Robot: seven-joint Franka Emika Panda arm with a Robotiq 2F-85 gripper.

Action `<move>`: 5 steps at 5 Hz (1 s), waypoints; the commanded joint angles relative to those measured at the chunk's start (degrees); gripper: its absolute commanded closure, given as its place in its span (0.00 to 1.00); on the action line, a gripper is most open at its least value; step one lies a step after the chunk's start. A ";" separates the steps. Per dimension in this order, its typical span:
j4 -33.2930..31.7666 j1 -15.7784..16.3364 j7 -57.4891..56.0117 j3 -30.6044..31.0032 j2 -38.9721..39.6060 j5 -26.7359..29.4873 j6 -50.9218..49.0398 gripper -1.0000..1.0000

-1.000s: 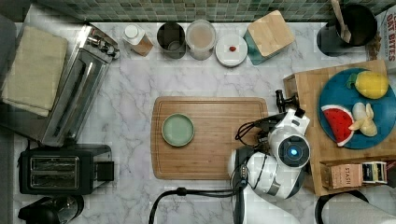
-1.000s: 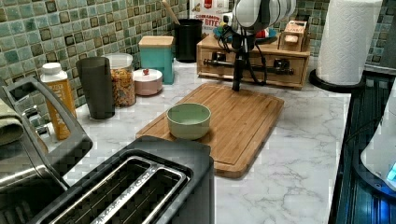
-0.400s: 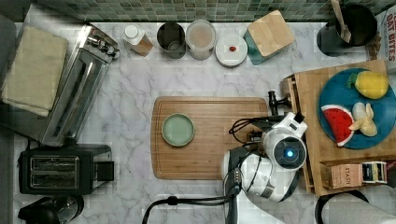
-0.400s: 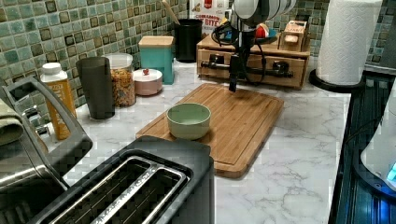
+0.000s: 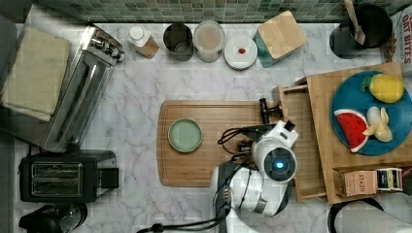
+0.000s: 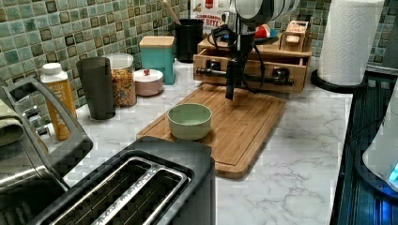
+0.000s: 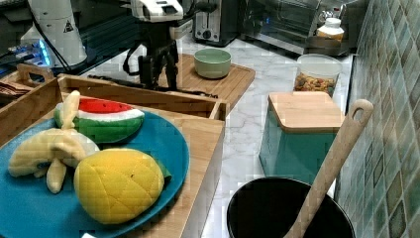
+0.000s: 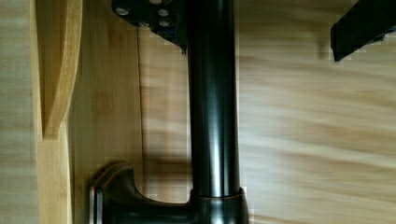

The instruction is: Open the drawer.

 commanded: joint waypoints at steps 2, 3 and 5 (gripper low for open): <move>-8.68 12.61 12.74 11.93 -6.61 2.75 1.25 0.00; -7.13 13.29 18.38 11.75 -7.53 0.78 -1.52 0.00; -7.15 10.60 18.20 14.49 -7.52 1.05 -1.52 0.00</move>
